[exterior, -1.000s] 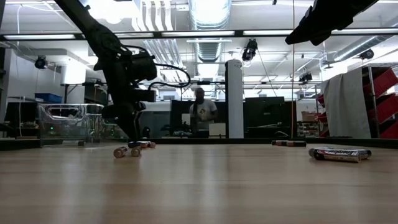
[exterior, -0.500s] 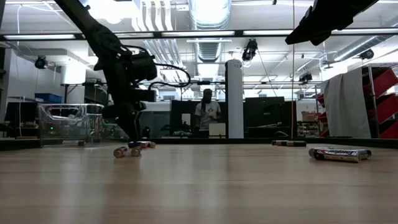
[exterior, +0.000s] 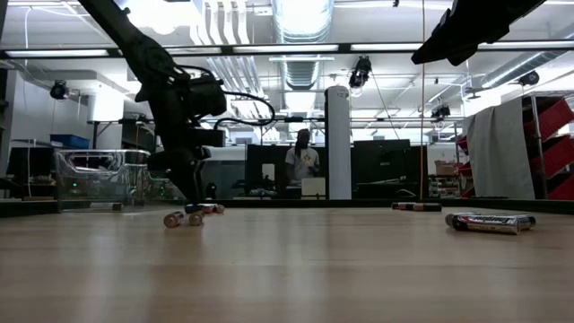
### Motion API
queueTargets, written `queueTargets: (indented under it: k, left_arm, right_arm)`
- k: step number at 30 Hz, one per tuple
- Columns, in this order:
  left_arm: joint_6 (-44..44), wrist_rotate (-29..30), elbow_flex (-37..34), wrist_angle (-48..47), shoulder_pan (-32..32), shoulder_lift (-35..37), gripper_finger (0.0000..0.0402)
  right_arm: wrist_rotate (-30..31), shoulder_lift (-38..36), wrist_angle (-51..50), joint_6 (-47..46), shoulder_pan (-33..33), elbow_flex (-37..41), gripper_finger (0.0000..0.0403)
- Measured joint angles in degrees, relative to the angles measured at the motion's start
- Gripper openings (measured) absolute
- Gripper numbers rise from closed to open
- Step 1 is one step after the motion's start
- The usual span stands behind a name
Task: Sort batteries
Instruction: Put the silver and black battery into the transparent bin
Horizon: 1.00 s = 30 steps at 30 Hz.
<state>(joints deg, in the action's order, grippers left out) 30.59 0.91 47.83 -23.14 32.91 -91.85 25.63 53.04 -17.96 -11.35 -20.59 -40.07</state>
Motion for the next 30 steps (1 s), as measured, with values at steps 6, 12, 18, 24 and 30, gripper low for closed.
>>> queueTargets:
  k: [6,12,18,24,30]
  left_arm:
    - [0.0,-0.1,0.0,0.0,0.0,0.0,0.0113]
    - [0.0,-0.1,0.0,-0.1,0.0,0.0,0.0091]
    - [-0.2,-0.1,0.0,0.1,0.0,0.0,0.0042]
    - [-1.2,-0.1,0.0,0.0,0.0,0.0,0.0034]
    - [-1.3,-0.1,0.0,0.1,0.0,0.0,0.0051]
  right_arm:
    - [0.0,0.0,0.0,0.3,0.0,0.0,0.0013]
    - [0.0,0.0,0.0,0.5,0.0,0.0,0.0013]
    - [0.0,0.0,0.0,0.6,0.0,0.0,0.0013]
    - [0.0,0.0,0.0,0.6,0.0,0.0,0.0013]
    - [0.0,0.0,0.0,0.6,0.0,0.0,0.0013]
